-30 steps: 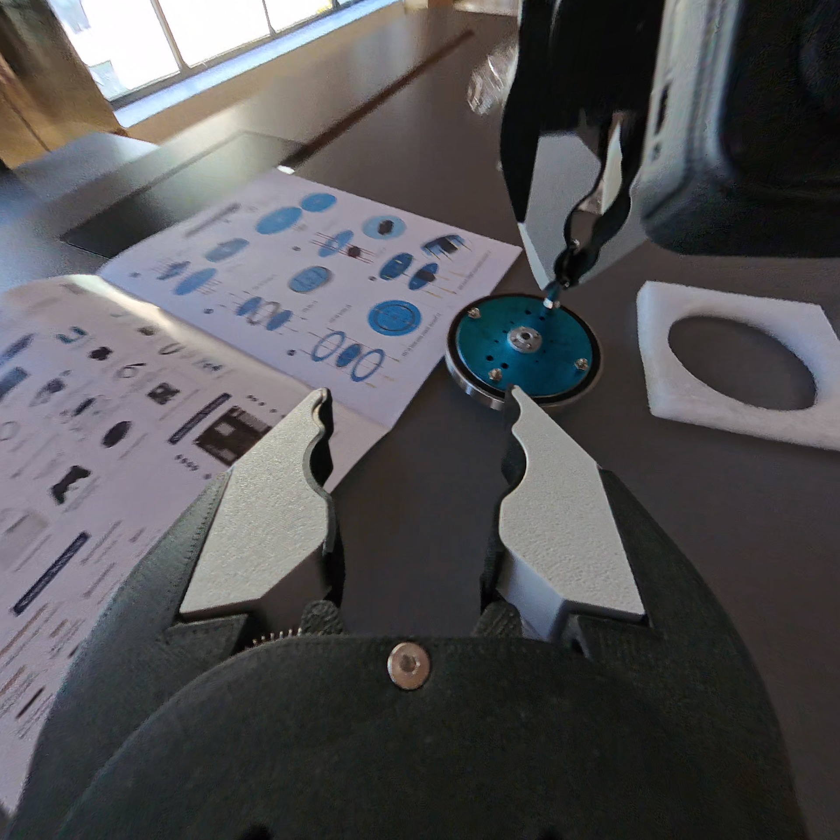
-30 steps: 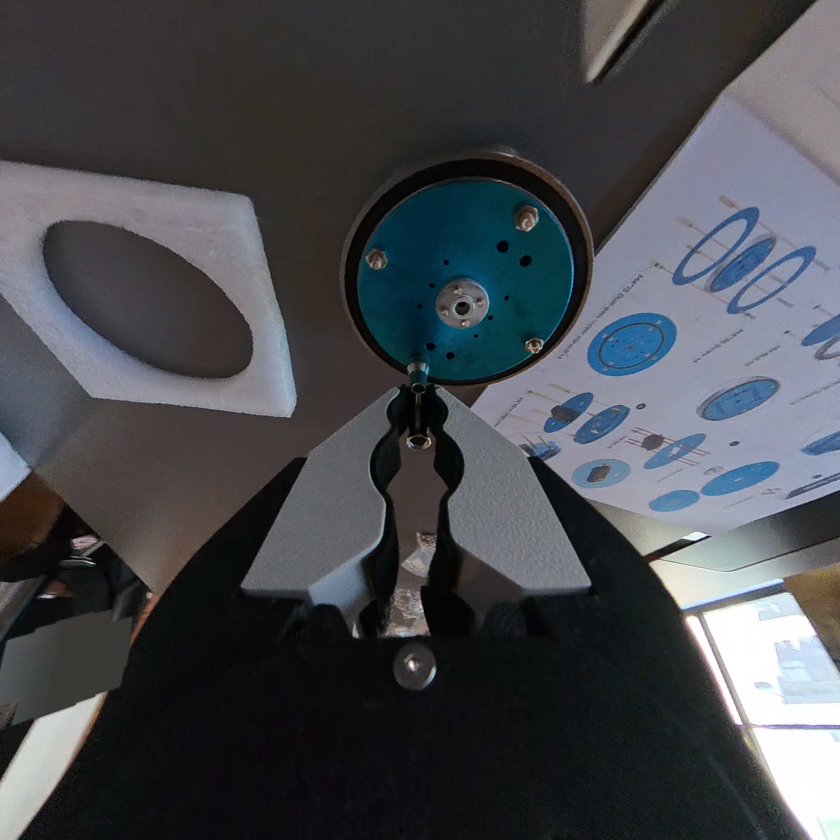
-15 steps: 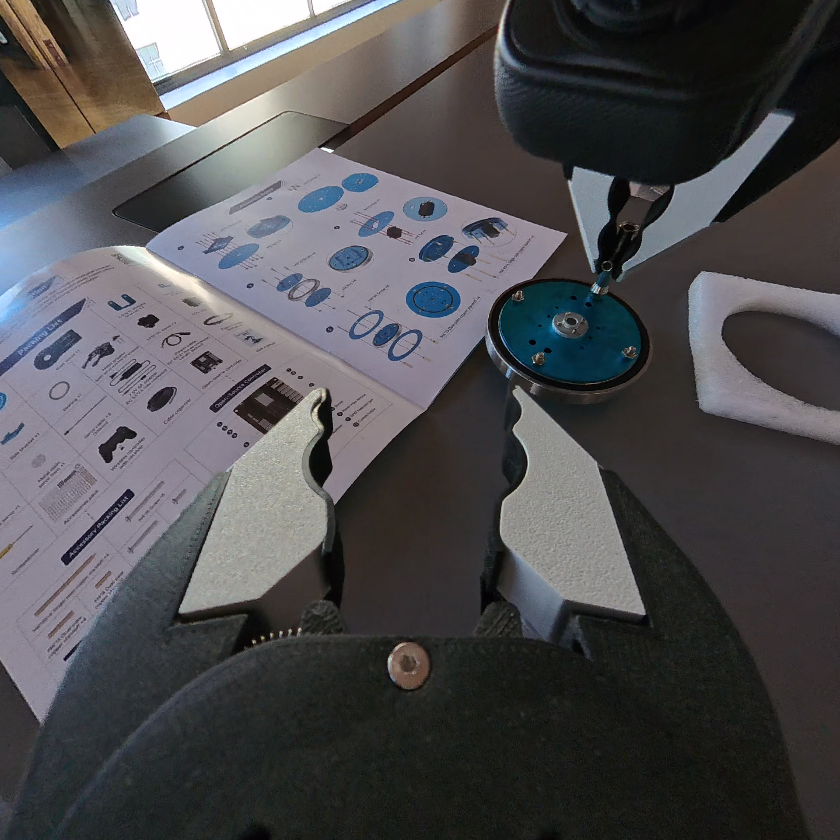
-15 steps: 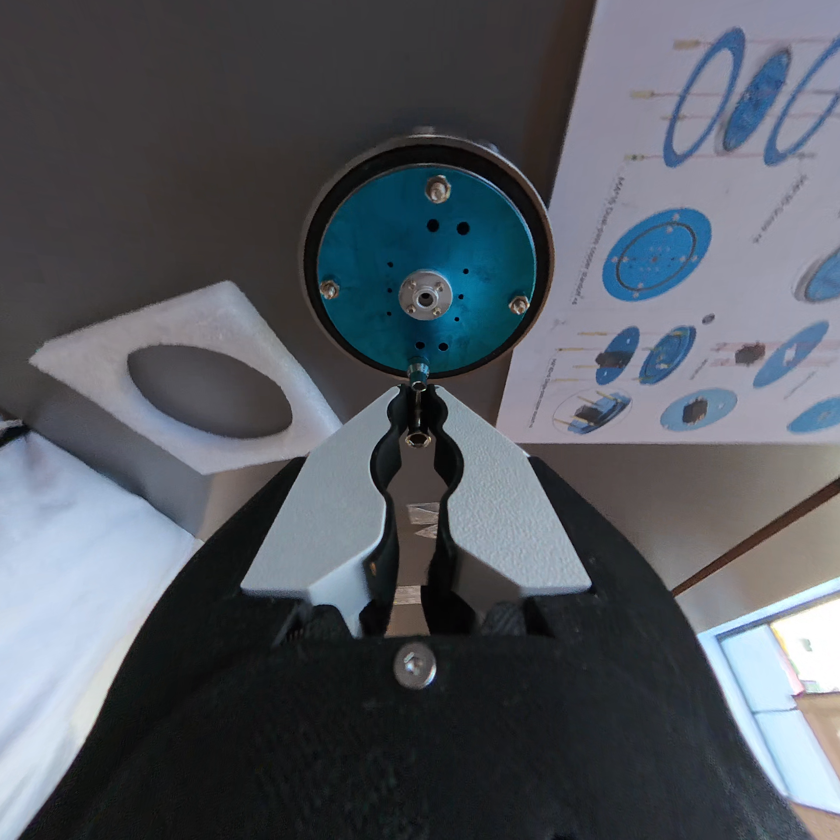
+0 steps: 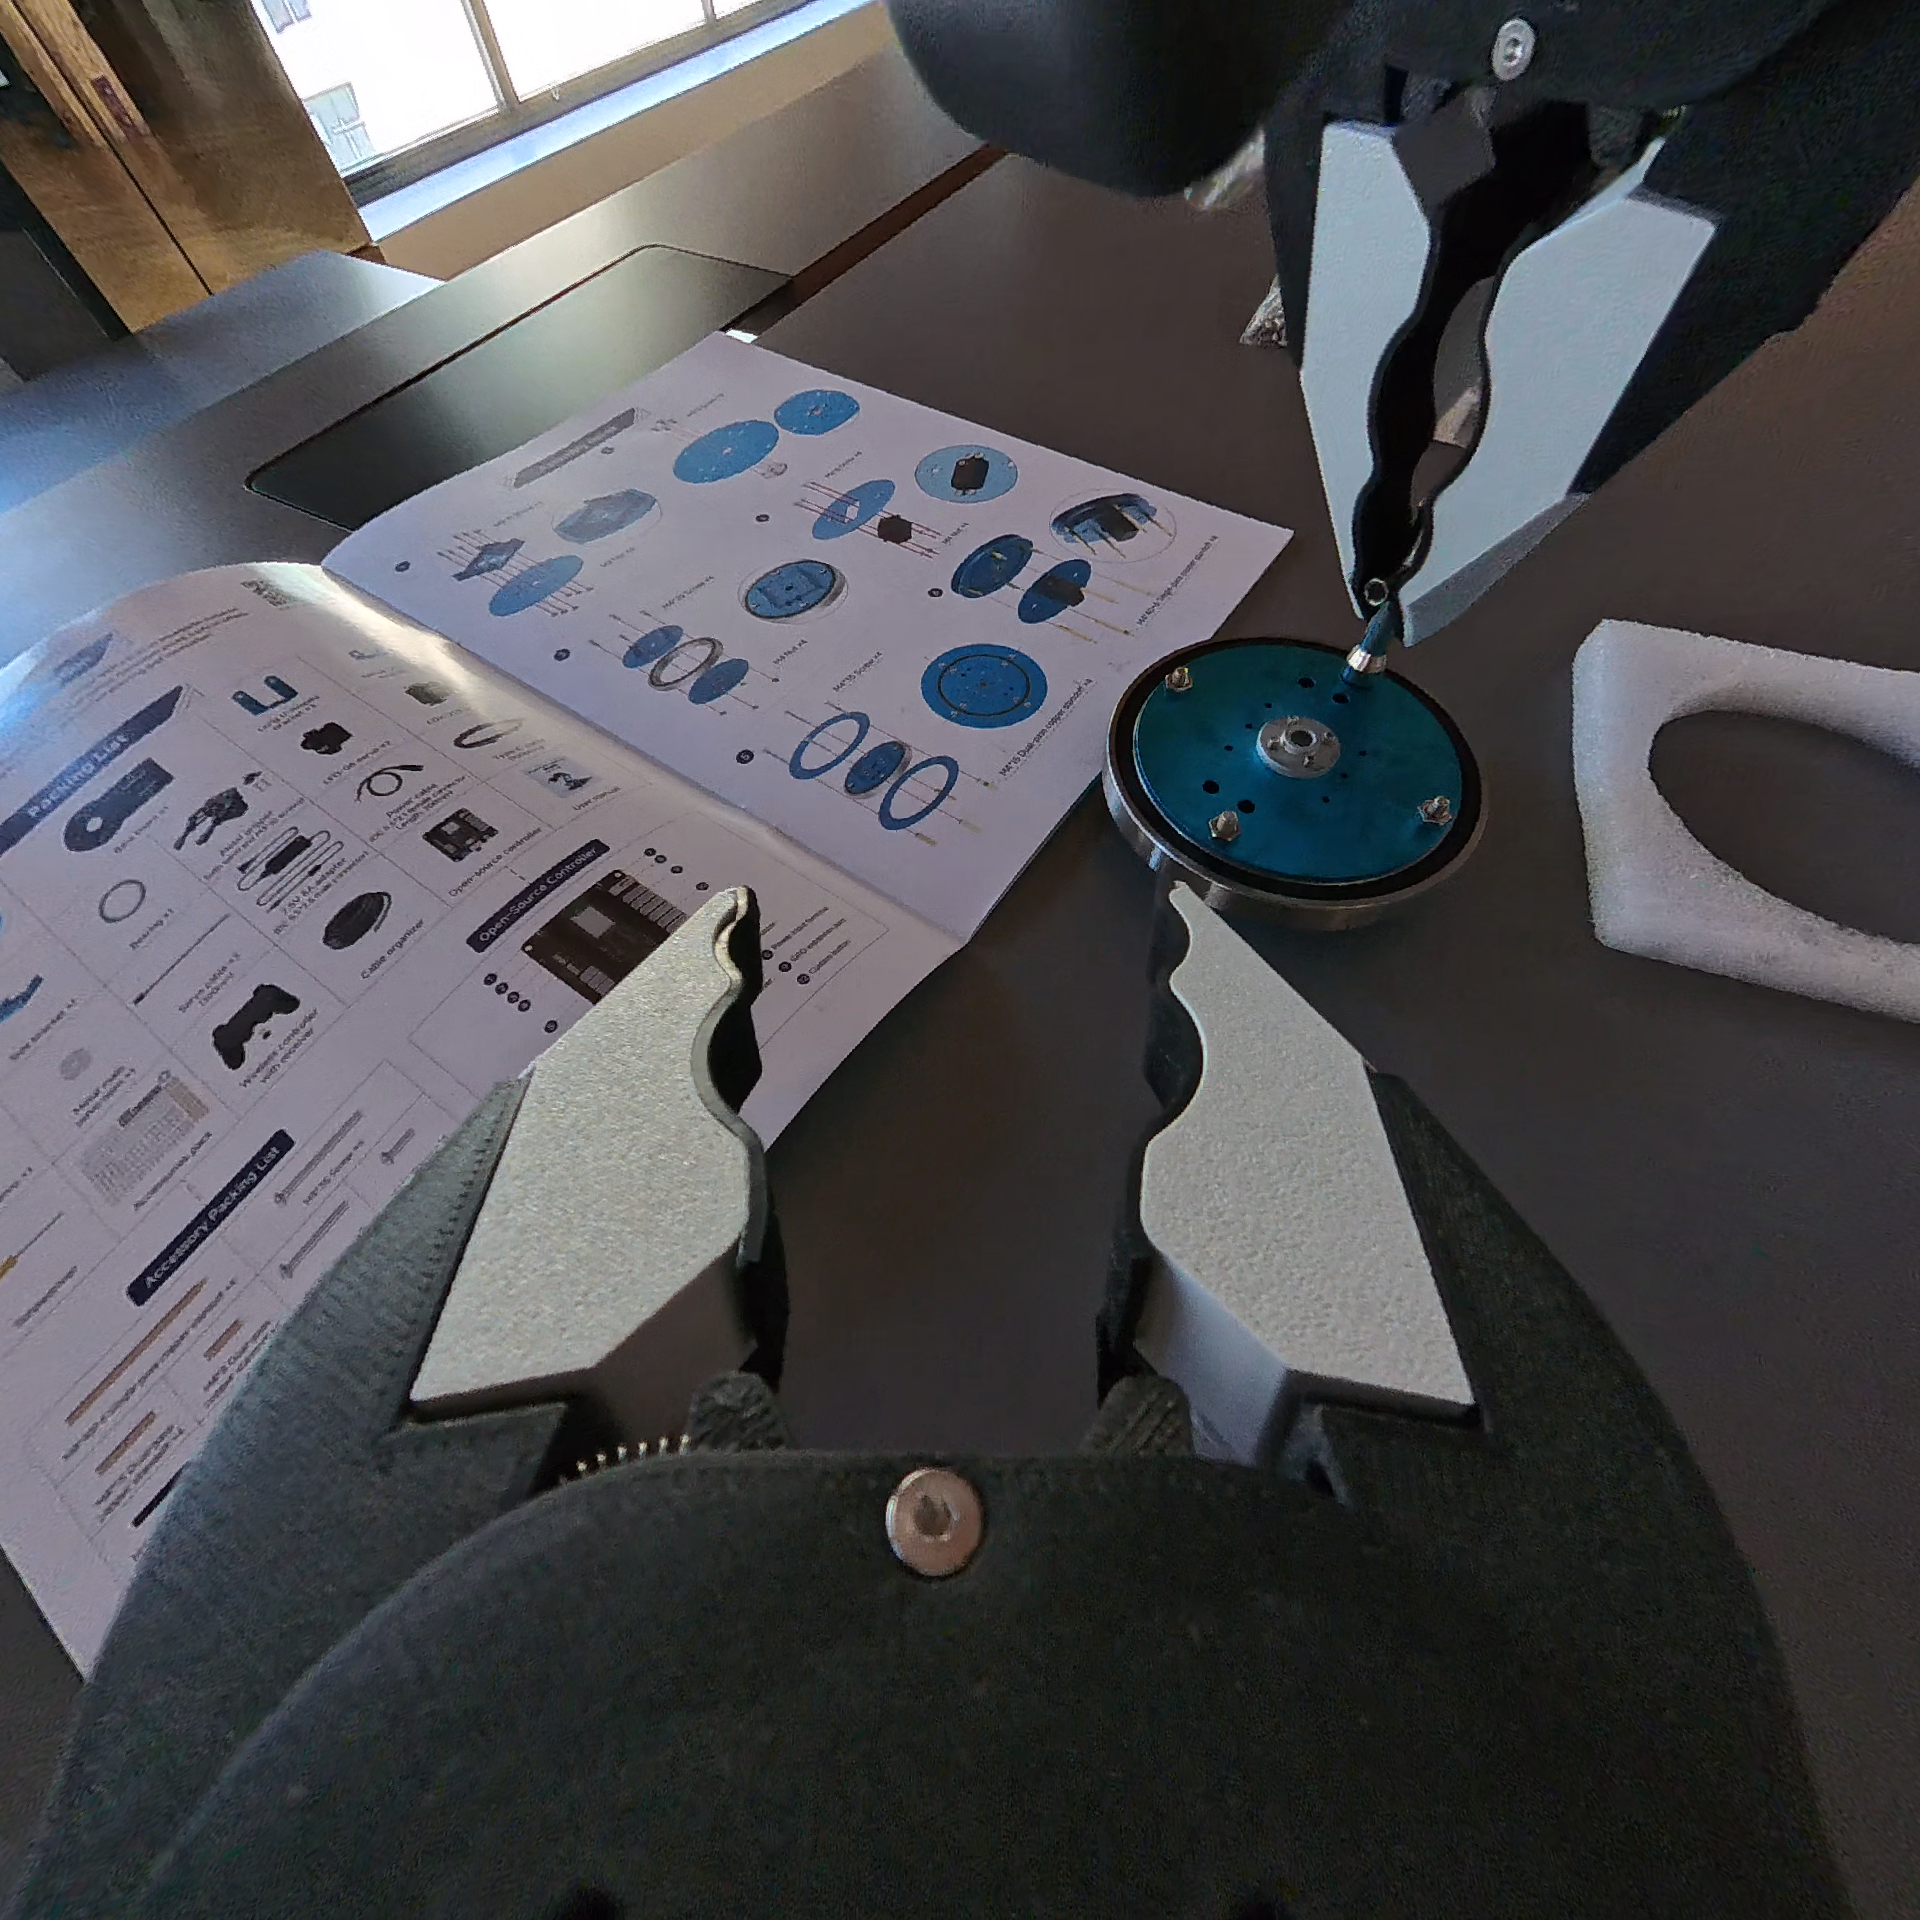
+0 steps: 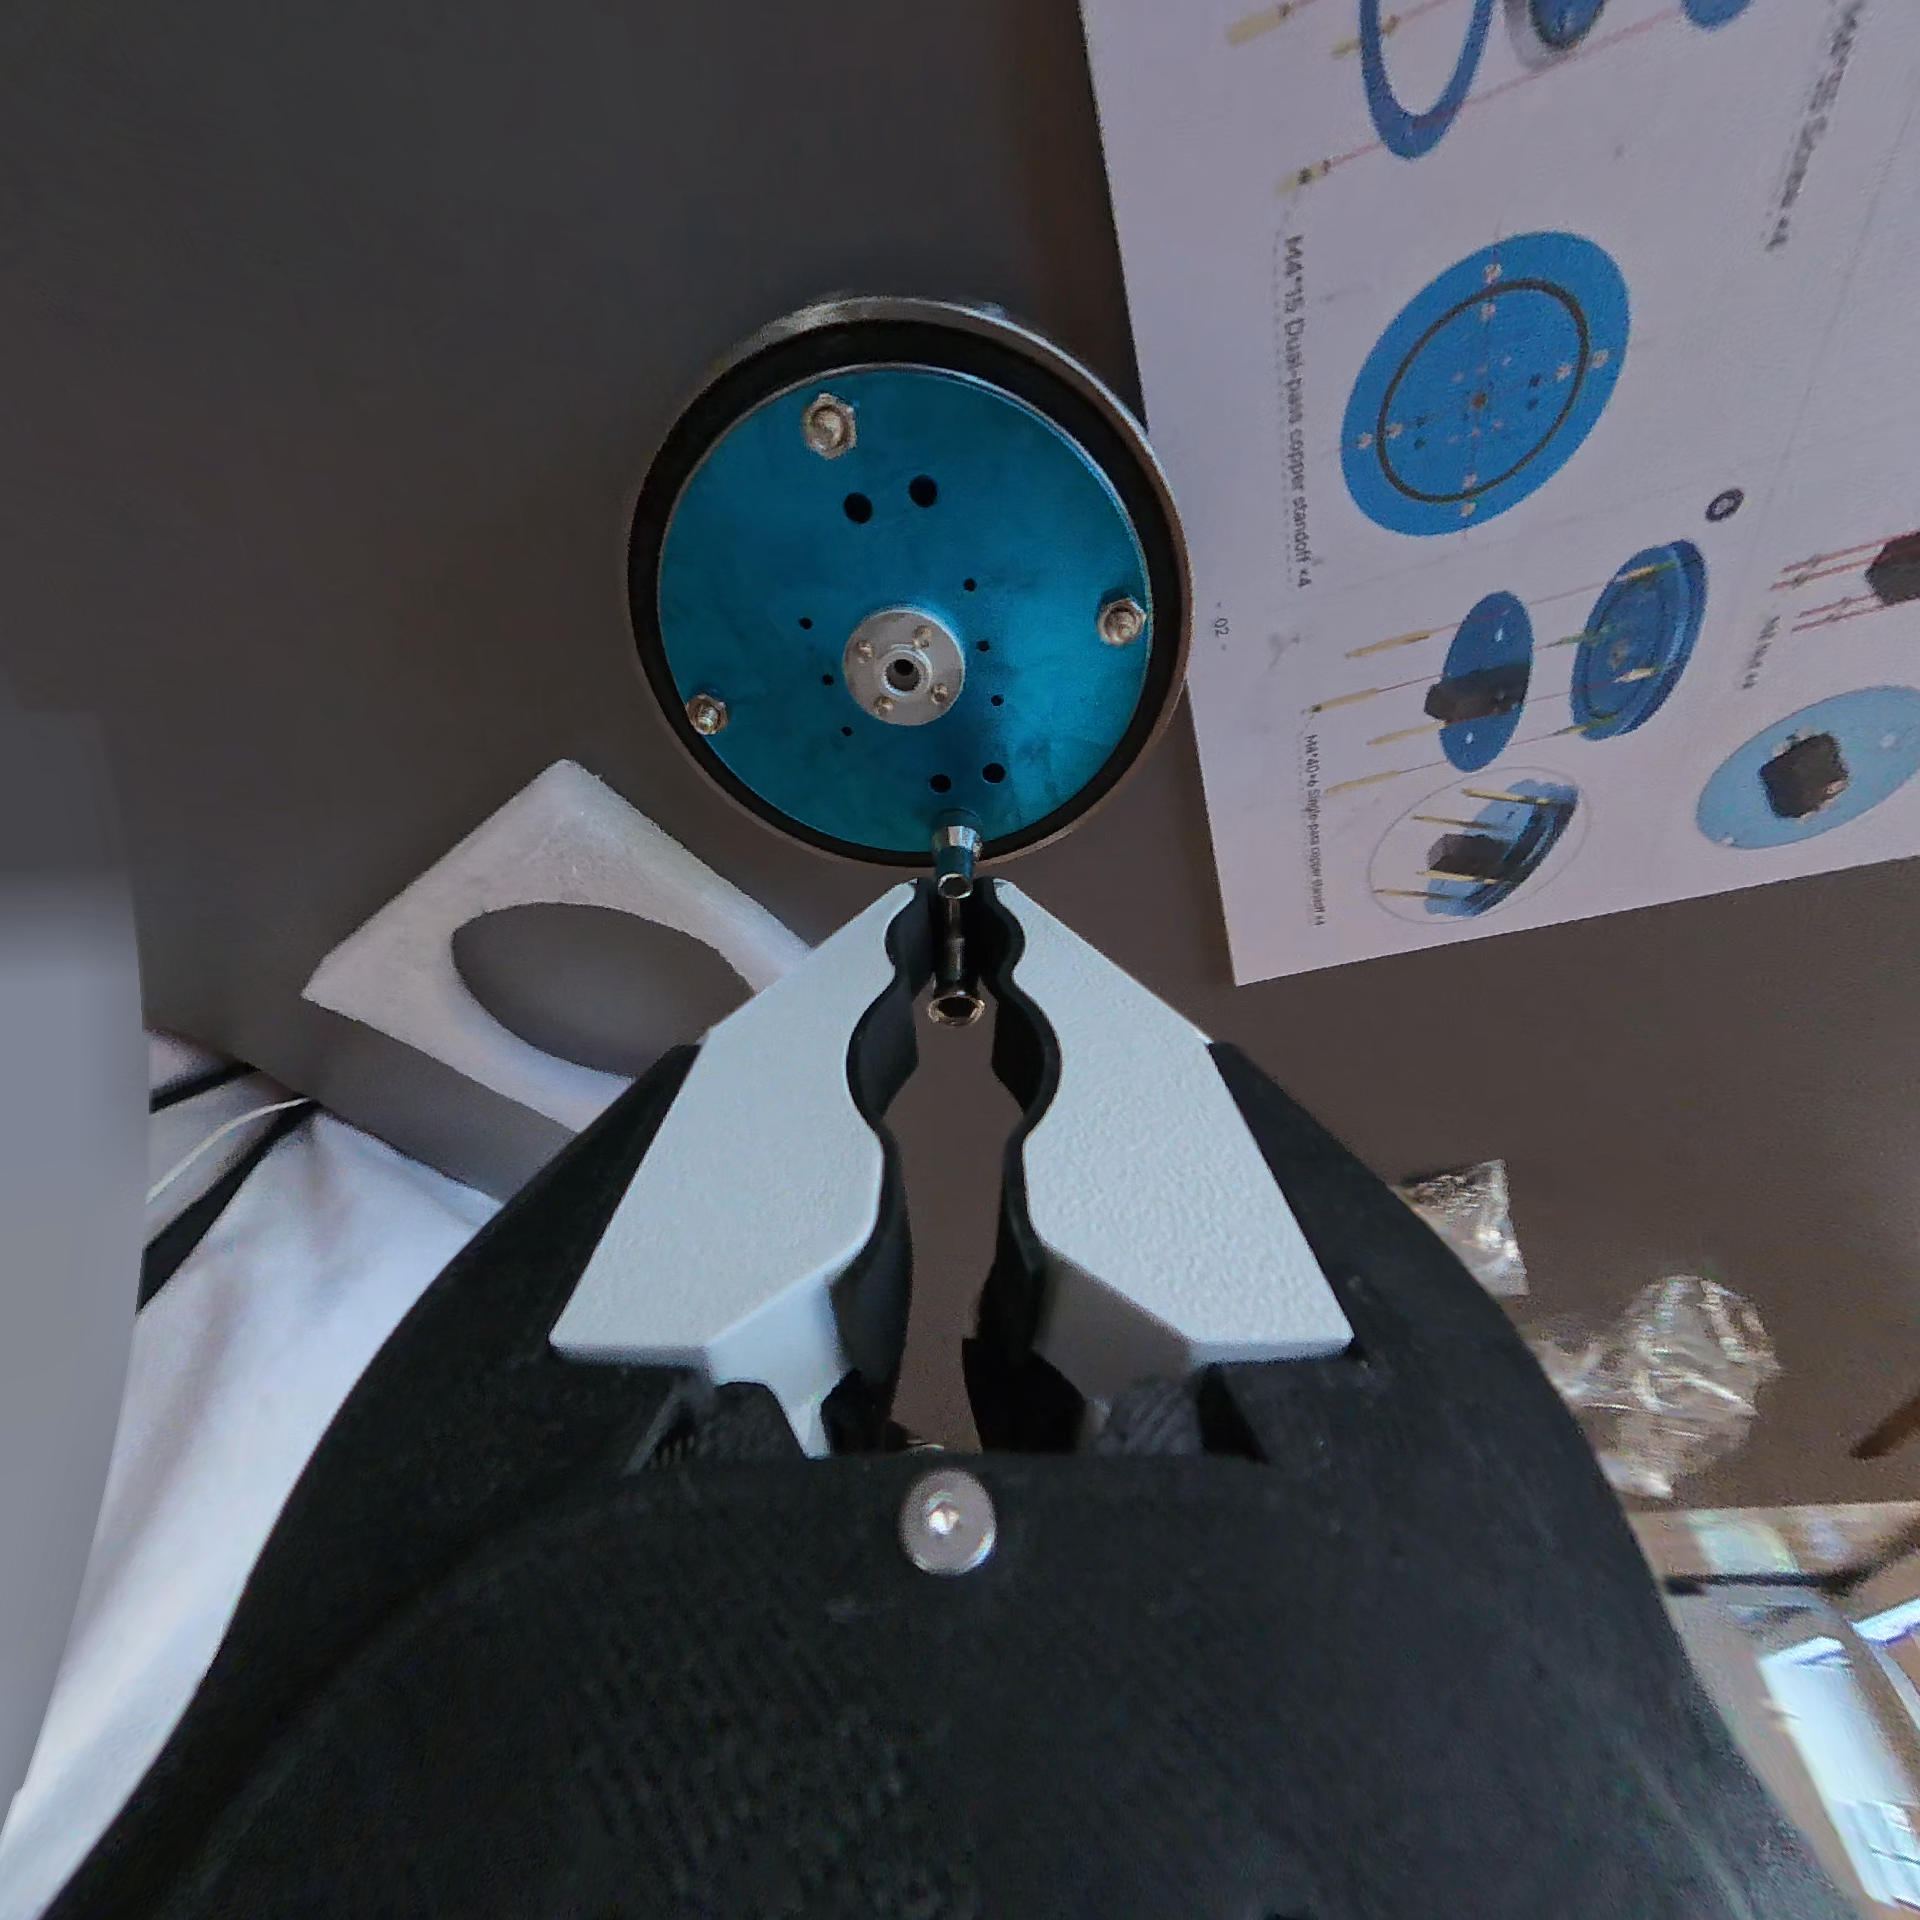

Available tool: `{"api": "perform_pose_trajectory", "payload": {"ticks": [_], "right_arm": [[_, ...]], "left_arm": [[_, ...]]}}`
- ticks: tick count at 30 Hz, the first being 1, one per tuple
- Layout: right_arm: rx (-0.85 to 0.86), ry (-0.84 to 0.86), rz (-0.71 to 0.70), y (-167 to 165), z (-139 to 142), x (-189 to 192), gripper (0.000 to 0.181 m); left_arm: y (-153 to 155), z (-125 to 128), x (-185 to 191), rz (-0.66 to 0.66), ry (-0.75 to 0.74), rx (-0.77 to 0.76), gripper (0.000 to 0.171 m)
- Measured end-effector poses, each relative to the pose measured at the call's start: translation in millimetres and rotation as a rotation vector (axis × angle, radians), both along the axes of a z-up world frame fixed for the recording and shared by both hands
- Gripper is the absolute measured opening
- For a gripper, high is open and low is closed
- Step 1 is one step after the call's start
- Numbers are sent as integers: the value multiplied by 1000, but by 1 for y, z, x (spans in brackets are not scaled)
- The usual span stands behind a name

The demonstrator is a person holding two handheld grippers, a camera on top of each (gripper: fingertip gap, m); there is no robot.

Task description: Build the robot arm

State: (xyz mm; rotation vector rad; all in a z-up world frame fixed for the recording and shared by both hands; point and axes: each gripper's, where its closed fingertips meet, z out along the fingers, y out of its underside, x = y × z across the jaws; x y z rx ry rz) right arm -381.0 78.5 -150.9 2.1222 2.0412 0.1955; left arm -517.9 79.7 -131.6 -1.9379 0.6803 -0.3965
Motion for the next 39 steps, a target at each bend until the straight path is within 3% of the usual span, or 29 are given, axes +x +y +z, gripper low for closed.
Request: {"api": "perform_pose_trajectory", "payload": {"ticks": [6,18,23,27,30,36,39], "right_arm": [[-82,9,-227,-1,0,0,6],[-137,0,-548,-6,0,-1,6],[-130,2,-541,-4,5,0,6],[-68,32,-410,1,14,-2,6],[-167,56,-215,-19,20,-7,6],[141,-2,768,6,19,10,6],[290,38,1114,9,17,2,7]], "left_arm": [[1,-1,-2,7,-10,-6,74],[4,-1,-1,19,-27,-15,74],[3,0,4,8,-26,-12,73],[3,1,8,-2,-30,-6,73],[3,-2,10,-6,-26,-13,73],[3,-9,12,-9,-5,-20,72],[3,-11,12,-10,1,-25,72]]}}
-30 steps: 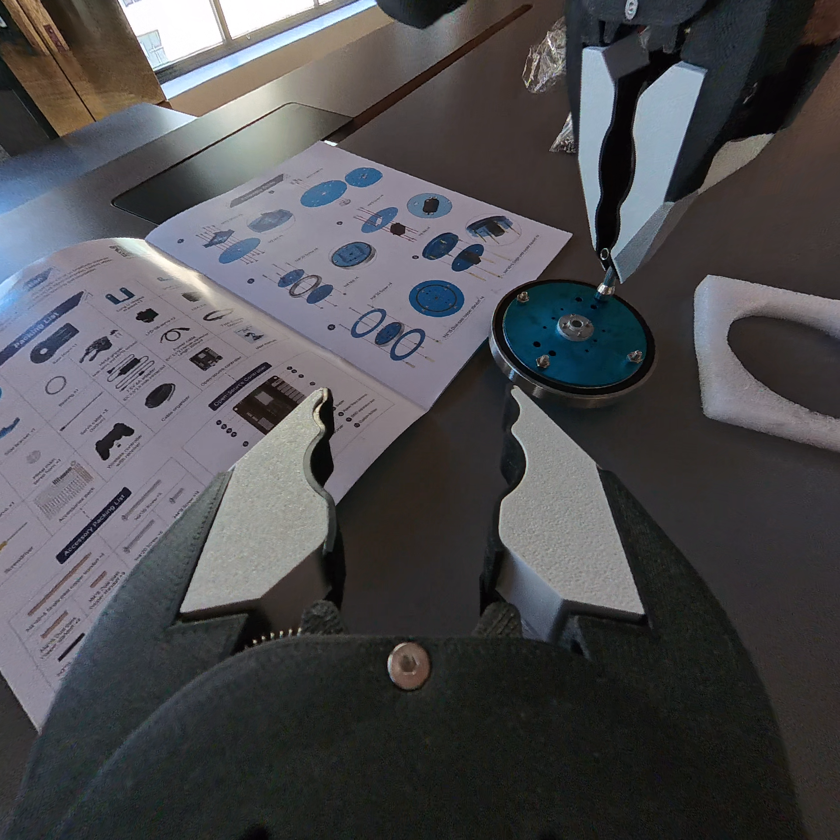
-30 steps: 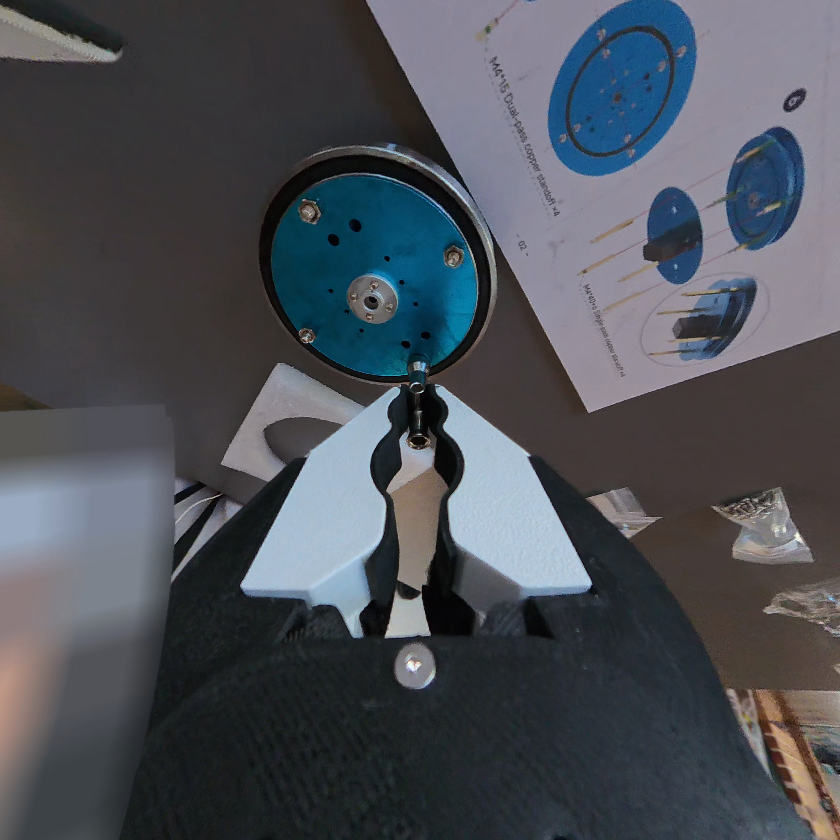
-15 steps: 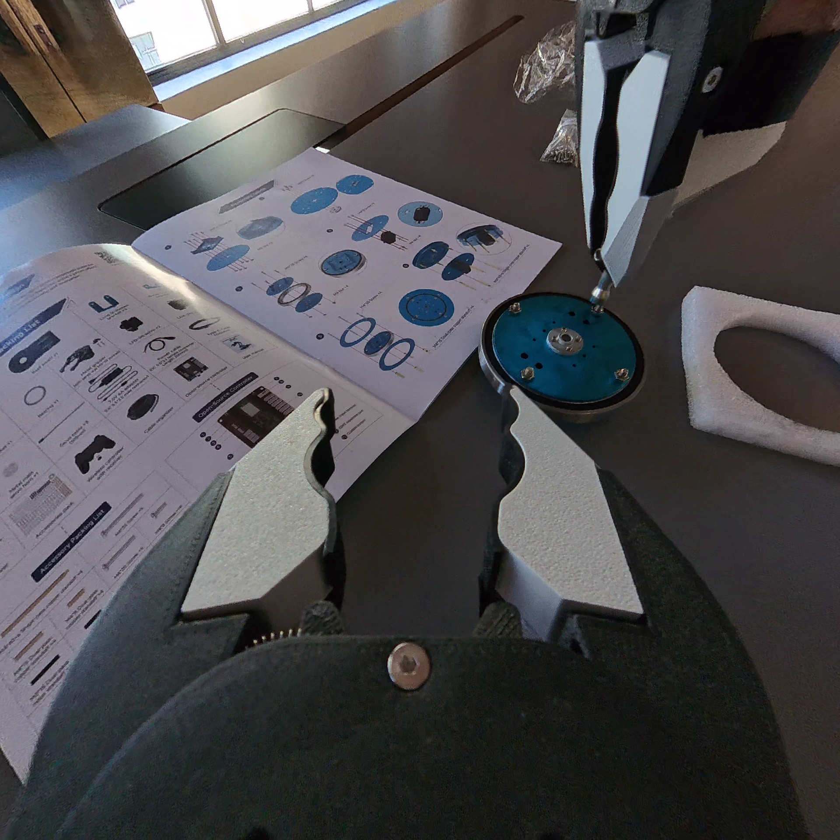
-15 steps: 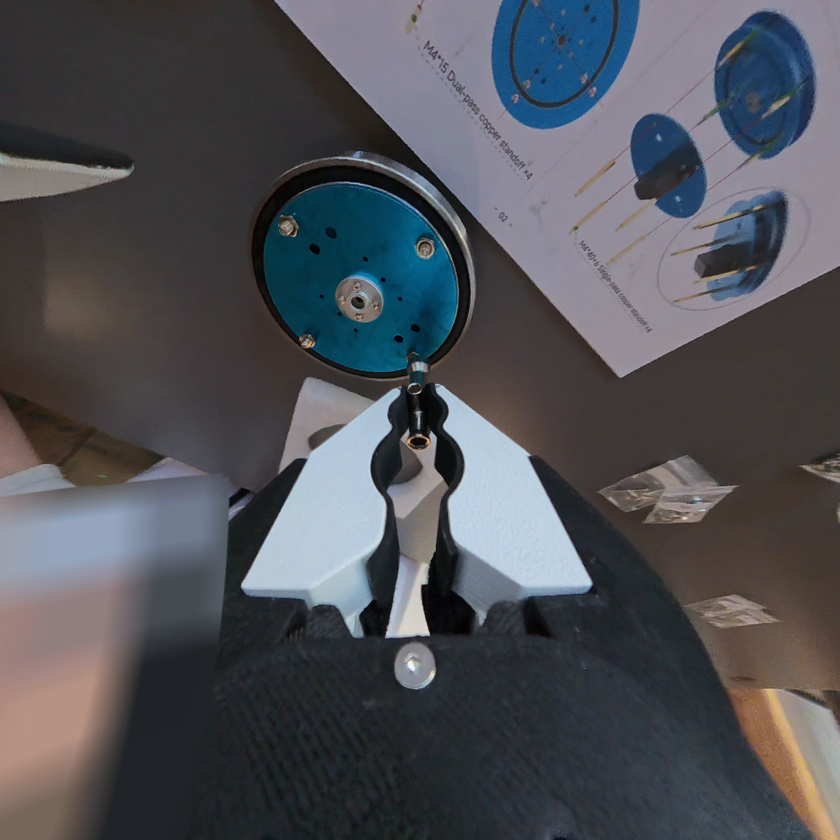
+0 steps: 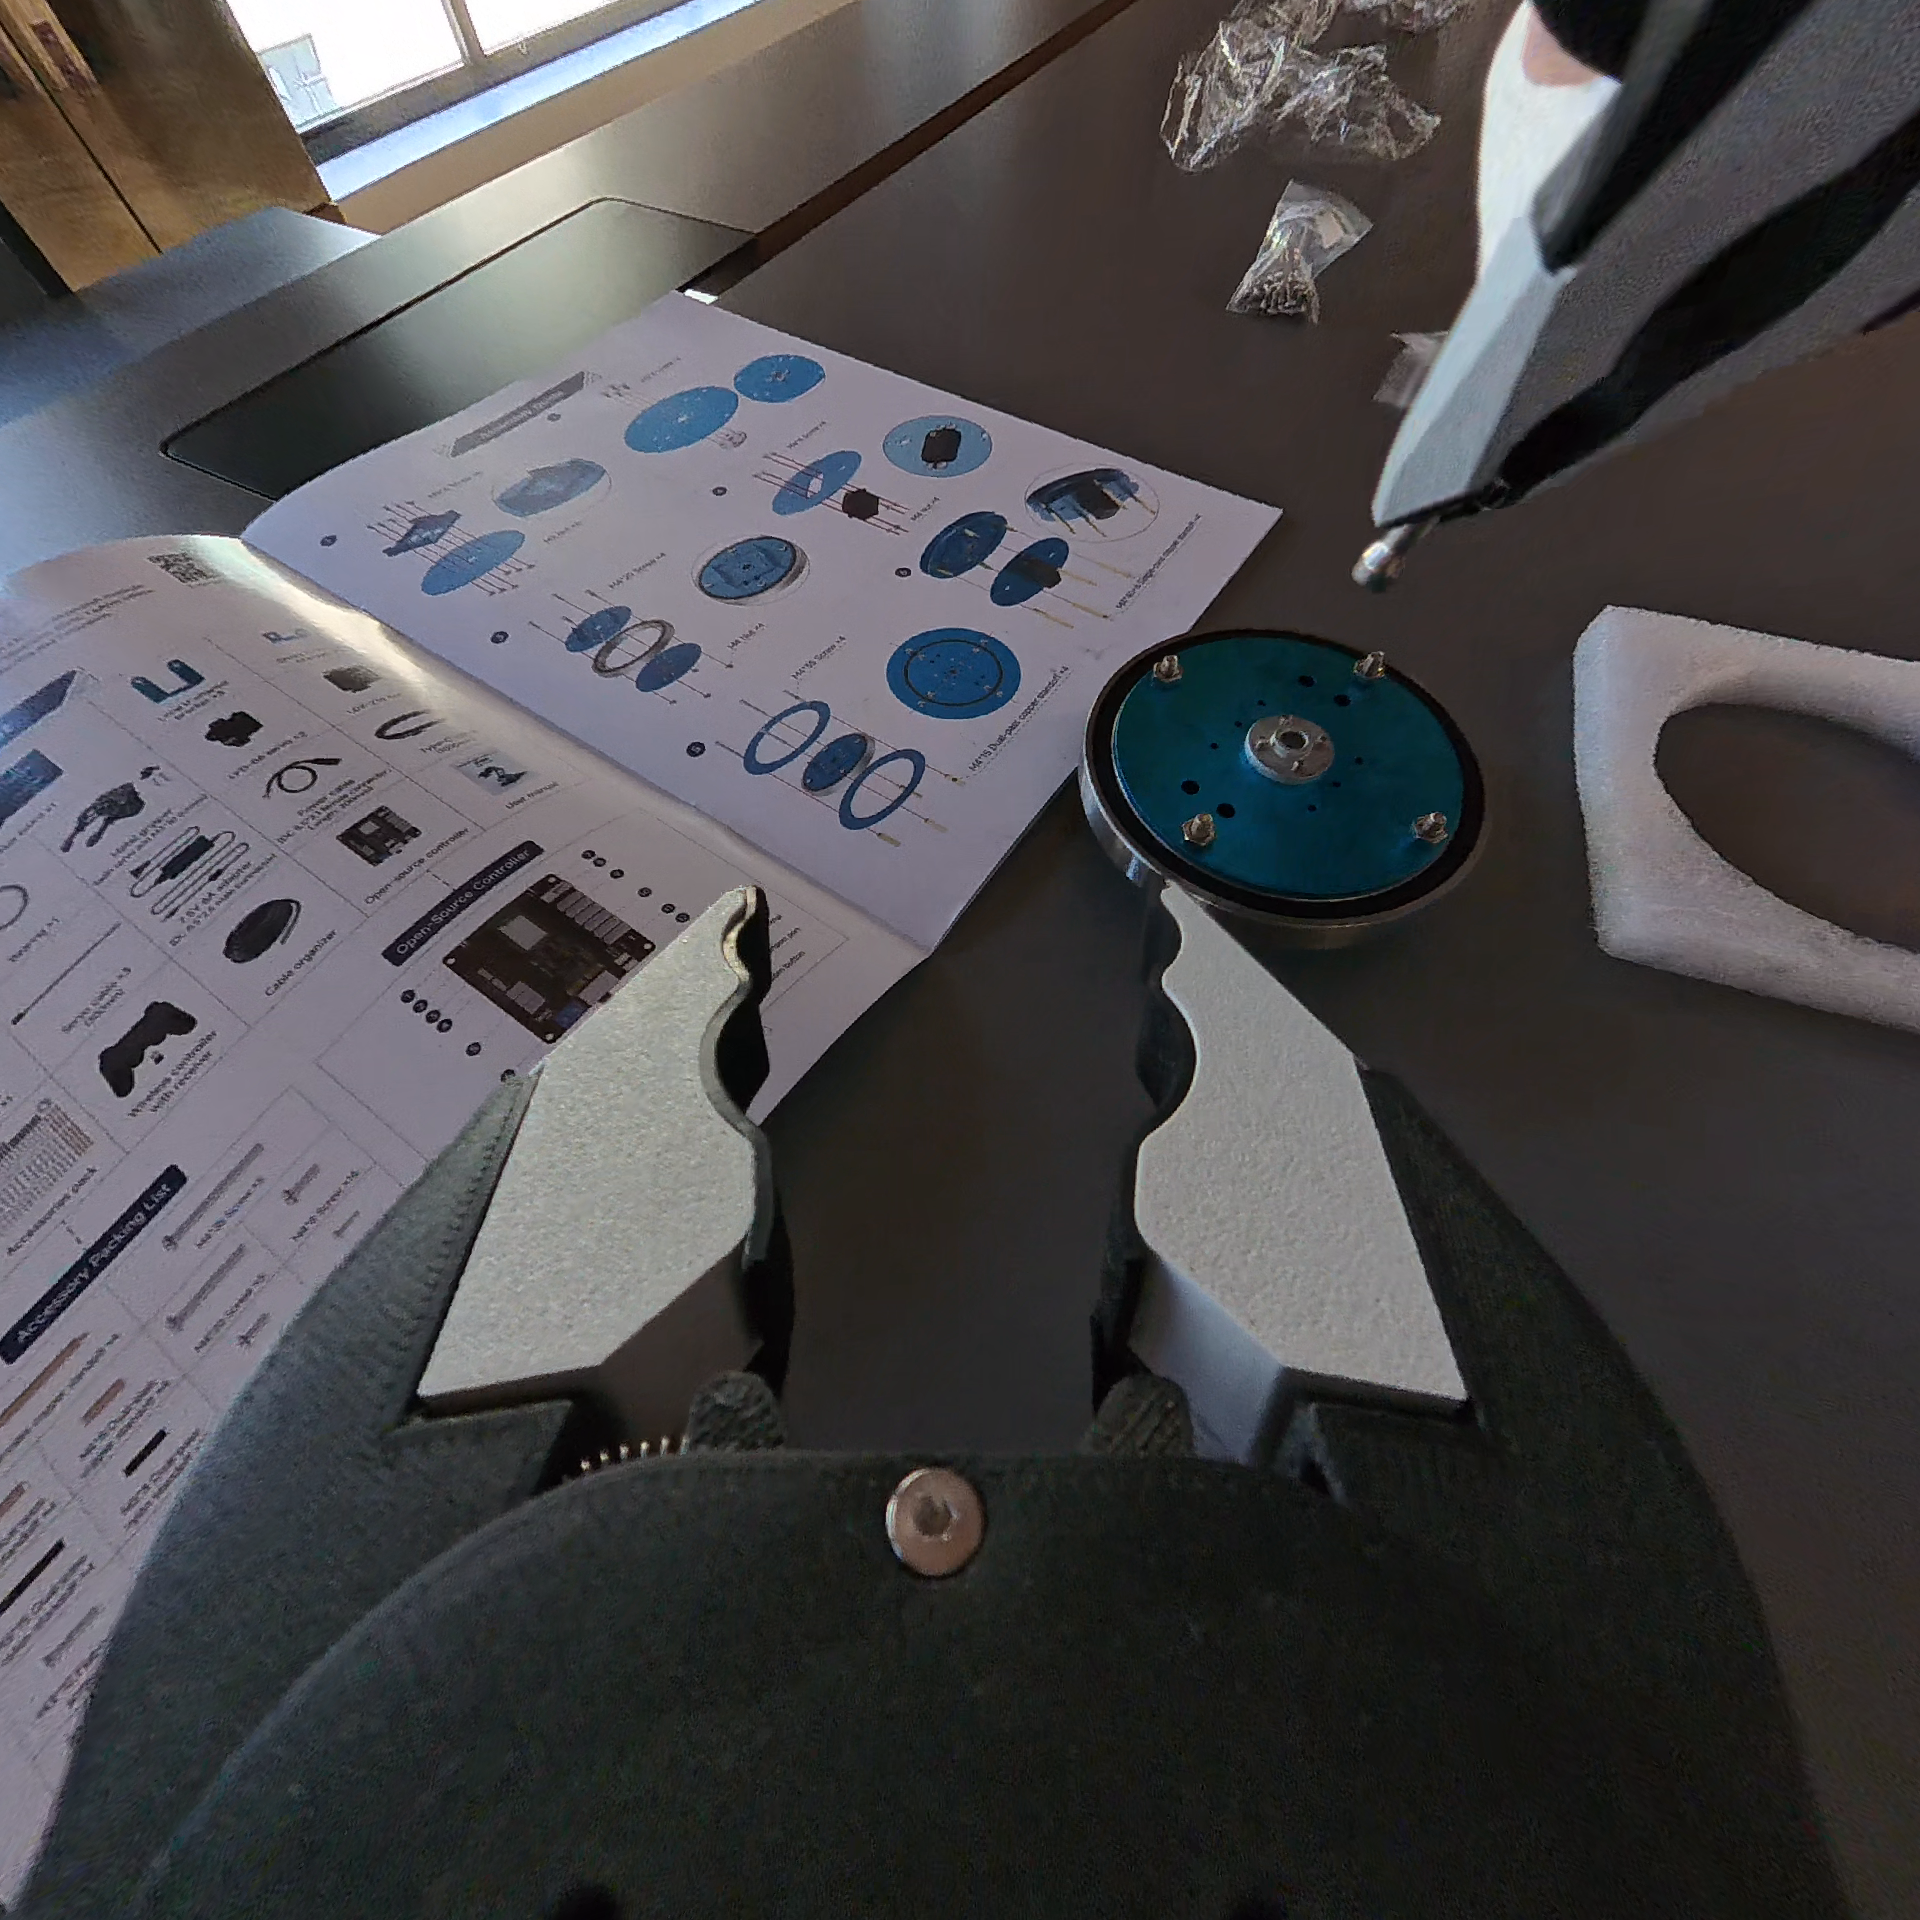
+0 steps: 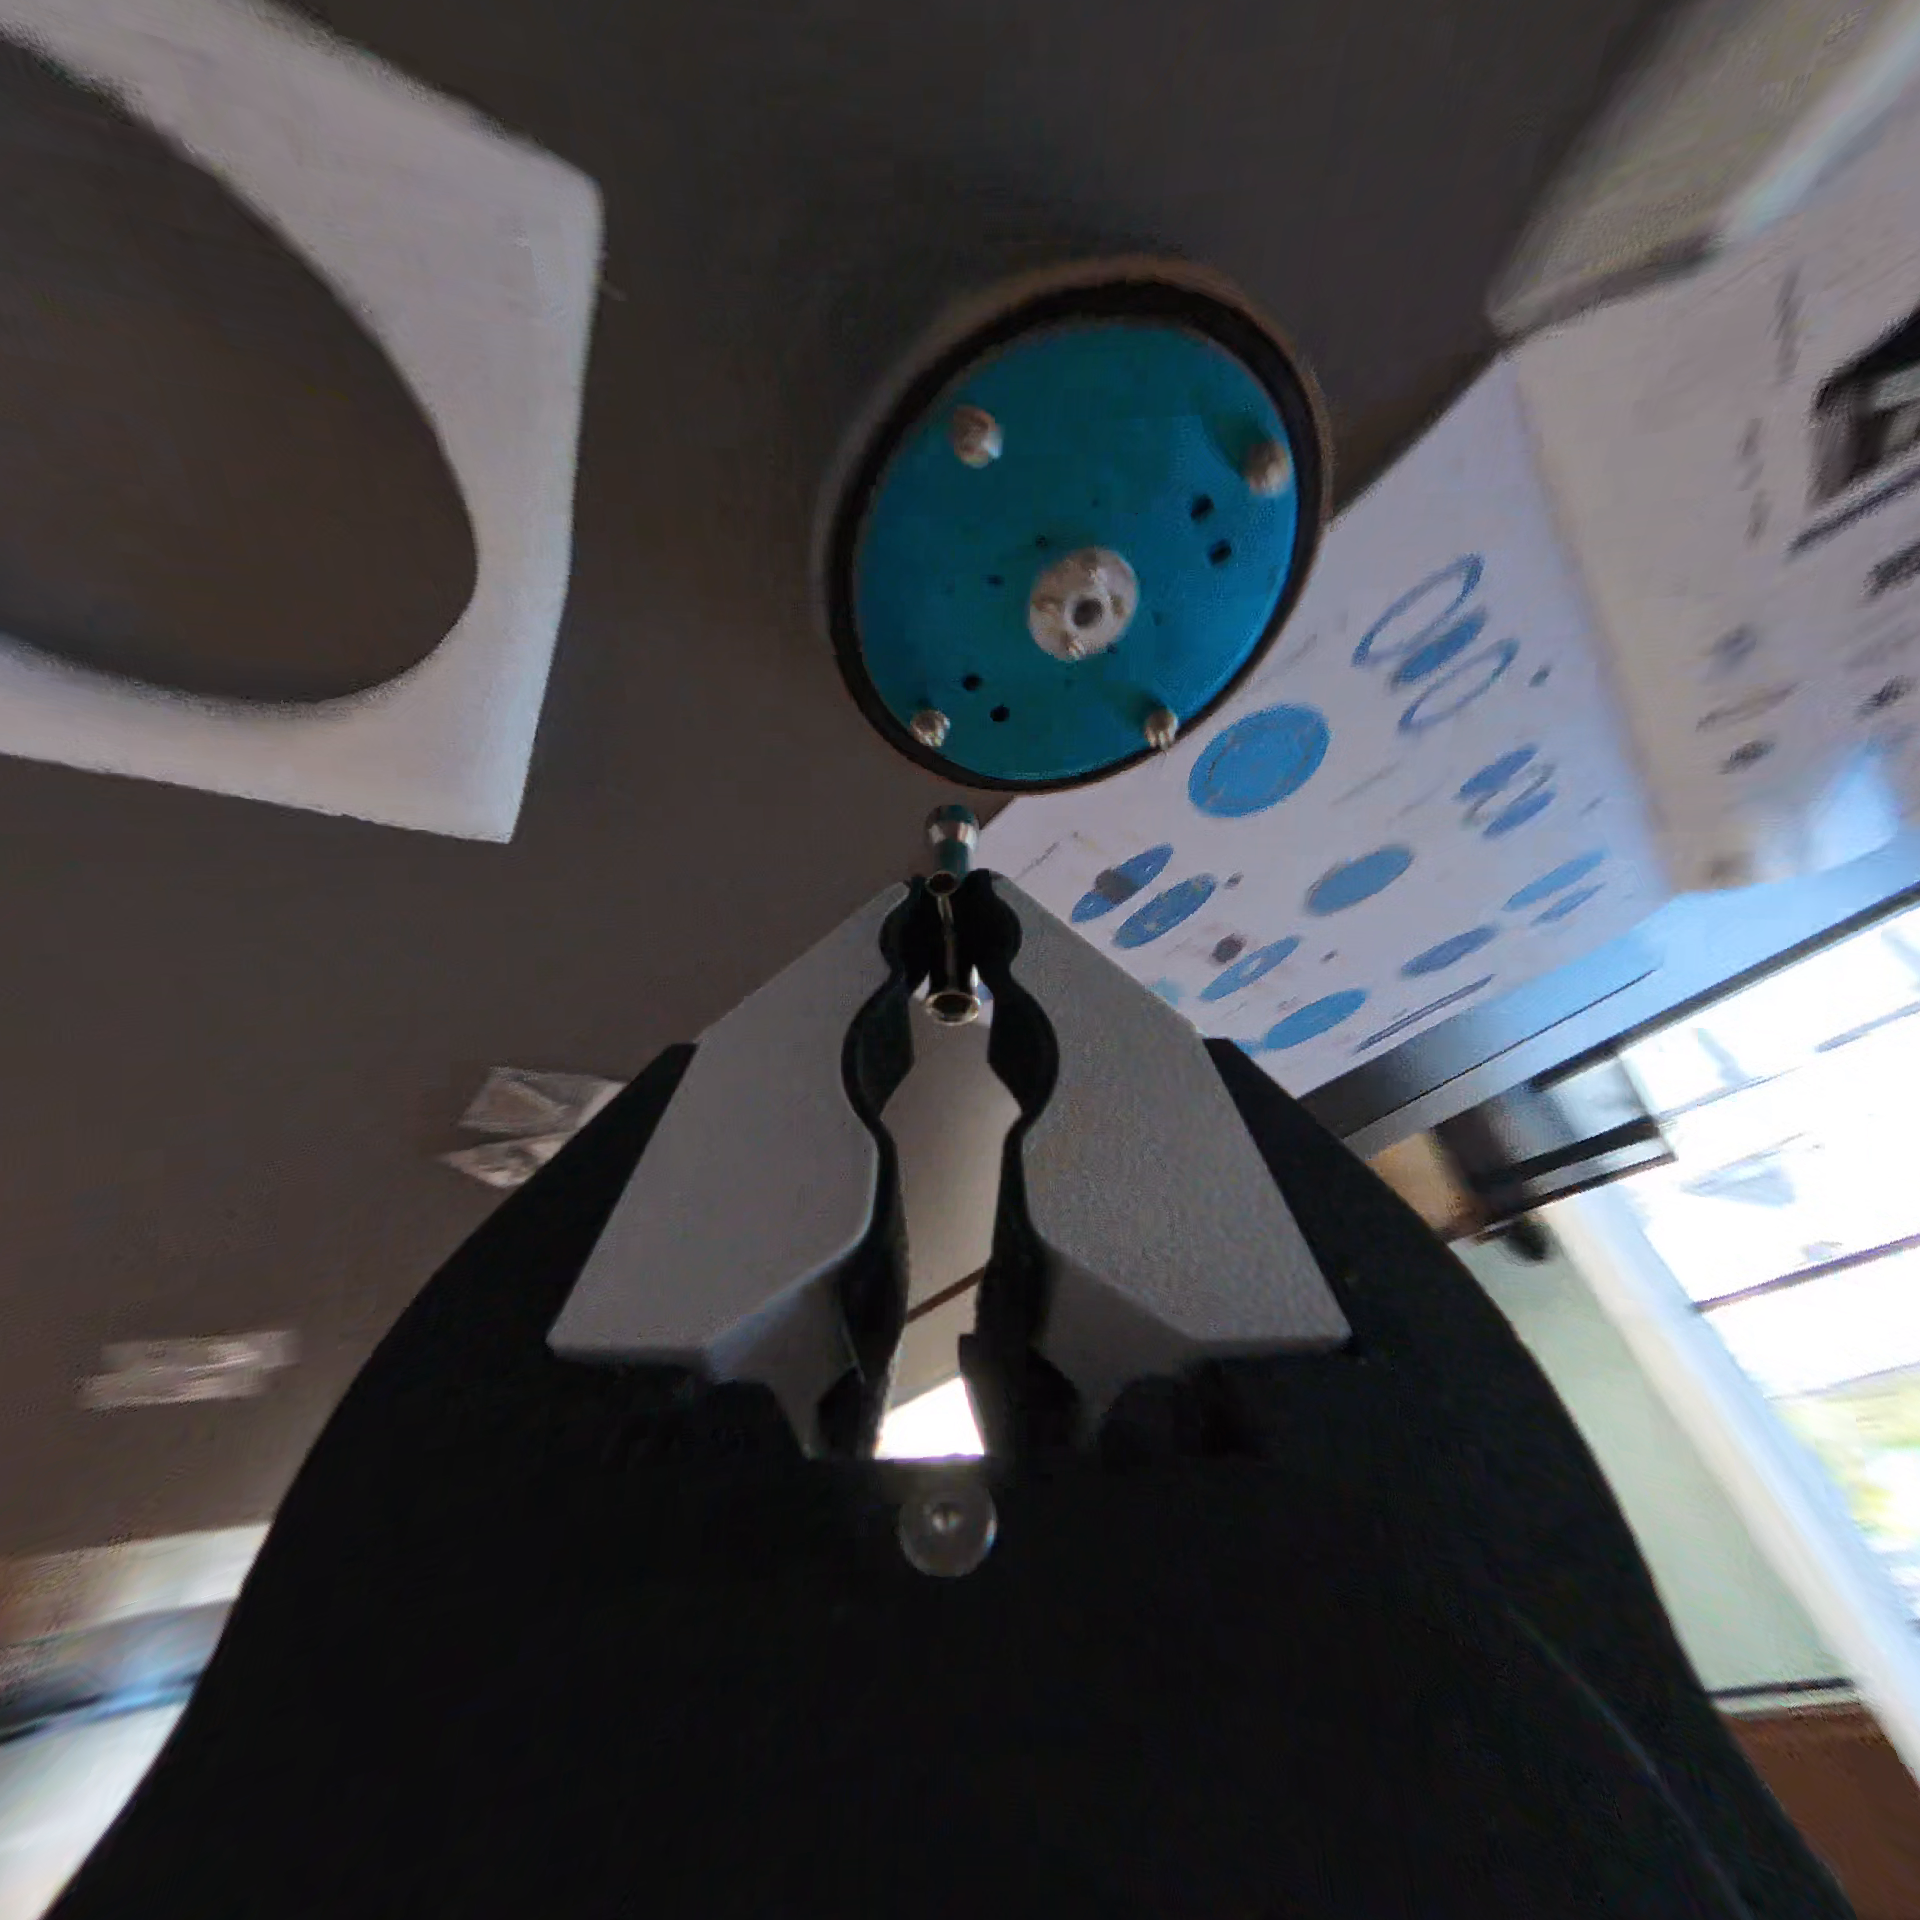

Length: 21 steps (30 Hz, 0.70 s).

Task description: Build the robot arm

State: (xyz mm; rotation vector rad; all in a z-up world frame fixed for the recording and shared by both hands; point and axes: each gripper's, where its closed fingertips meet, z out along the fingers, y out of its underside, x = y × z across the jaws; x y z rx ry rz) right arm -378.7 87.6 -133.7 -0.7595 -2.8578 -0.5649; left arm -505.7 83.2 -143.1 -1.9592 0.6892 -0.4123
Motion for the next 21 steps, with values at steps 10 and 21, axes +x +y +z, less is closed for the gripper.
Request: {"api": "perform_pose_trajectory", "payload": {"ticks": [10,21], "right_arm": [[12,40,271,-10,-5,-6,6],[21,-30,360,-11,-14,-7,7]], "left_arm": [[1,0,-9,16,-11,-2,71],[1,-2,-14,25,-12,-8,71]]}}
